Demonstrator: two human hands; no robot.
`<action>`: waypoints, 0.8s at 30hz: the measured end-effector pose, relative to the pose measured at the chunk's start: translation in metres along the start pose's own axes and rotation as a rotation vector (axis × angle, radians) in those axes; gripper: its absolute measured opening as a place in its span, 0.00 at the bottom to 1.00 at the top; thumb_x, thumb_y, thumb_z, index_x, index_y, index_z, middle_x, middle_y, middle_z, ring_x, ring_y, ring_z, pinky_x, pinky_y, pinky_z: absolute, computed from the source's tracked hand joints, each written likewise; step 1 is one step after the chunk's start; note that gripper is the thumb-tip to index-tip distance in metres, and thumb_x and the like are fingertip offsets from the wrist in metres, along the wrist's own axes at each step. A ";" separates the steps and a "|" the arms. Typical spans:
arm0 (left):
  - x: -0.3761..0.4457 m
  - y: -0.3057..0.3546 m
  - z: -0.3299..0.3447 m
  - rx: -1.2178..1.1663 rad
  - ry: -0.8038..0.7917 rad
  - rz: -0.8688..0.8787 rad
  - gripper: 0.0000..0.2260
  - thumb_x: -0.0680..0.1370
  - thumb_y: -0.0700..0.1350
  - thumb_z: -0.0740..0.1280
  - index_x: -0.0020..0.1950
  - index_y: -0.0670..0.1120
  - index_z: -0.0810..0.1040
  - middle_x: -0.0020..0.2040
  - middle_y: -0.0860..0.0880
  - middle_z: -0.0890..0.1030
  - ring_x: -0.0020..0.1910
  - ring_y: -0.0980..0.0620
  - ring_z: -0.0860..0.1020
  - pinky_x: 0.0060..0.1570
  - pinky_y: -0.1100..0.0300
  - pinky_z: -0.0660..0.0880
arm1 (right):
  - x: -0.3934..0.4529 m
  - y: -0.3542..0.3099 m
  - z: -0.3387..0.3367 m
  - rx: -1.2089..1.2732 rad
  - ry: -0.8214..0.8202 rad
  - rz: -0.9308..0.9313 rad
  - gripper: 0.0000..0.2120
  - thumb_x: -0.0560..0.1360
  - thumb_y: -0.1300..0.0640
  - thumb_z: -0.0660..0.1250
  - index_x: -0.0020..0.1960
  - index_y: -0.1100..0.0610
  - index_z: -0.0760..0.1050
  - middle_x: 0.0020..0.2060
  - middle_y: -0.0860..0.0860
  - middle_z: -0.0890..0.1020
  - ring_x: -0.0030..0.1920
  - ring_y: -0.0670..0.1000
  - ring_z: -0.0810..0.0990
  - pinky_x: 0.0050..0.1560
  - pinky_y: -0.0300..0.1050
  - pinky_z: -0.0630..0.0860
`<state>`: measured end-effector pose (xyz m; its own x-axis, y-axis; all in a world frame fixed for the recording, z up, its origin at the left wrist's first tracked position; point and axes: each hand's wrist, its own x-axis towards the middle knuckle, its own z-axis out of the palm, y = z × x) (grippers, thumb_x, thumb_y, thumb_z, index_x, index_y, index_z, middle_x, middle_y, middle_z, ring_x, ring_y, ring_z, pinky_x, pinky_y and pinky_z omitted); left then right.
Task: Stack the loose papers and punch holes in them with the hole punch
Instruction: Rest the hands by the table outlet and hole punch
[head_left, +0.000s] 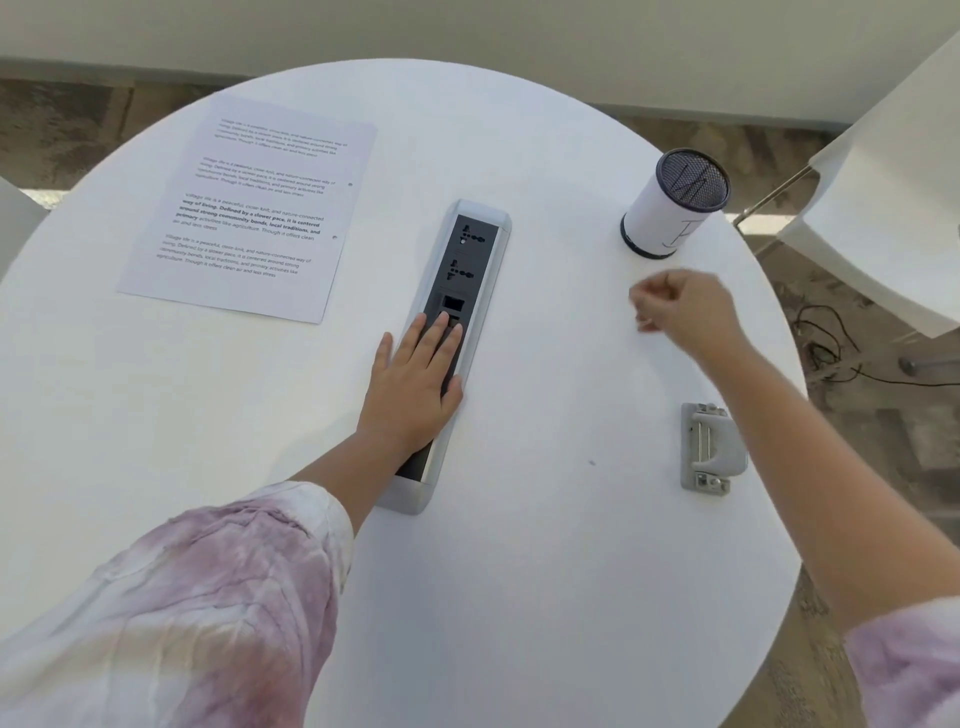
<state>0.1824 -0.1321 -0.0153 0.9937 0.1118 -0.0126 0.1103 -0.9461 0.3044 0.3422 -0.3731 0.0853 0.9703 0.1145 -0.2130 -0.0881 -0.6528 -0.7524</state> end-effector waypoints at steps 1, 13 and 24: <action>0.000 0.000 -0.001 -0.001 -0.003 -0.001 0.27 0.75 0.54 0.45 0.75 0.50 0.57 0.76 0.51 0.57 0.75 0.50 0.51 0.72 0.45 0.47 | -0.016 0.011 0.005 -0.024 -0.044 0.020 0.04 0.72 0.64 0.67 0.46 0.61 0.79 0.30 0.49 0.78 0.23 0.39 0.76 0.34 0.36 0.79; -0.001 0.001 -0.001 -0.003 -0.004 0.002 0.29 0.74 0.55 0.43 0.75 0.49 0.57 0.76 0.51 0.56 0.75 0.49 0.51 0.72 0.45 0.47 | -0.140 0.079 0.038 -0.218 -0.211 0.092 0.08 0.69 0.57 0.73 0.44 0.54 0.75 0.38 0.50 0.77 0.35 0.44 0.73 0.37 0.31 0.68; -0.002 0.001 0.000 -0.011 0.014 0.005 0.28 0.75 0.54 0.45 0.74 0.49 0.59 0.76 0.50 0.58 0.75 0.49 0.52 0.71 0.44 0.49 | -0.096 0.077 0.045 -0.114 0.046 0.221 0.11 0.71 0.50 0.71 0.40 0.56 0.72 0.30 0.48 0.74 0.30 0.47 0.73 0.31 0.39 0.68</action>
<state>0.1805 -0.1332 -0.0145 0.9937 0.1116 0.0021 0.1053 -0.9433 0.3147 0.2321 -0.4002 0.0201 0.9398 -0.0729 -0.3339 -0.2759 -0.7384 -0.6153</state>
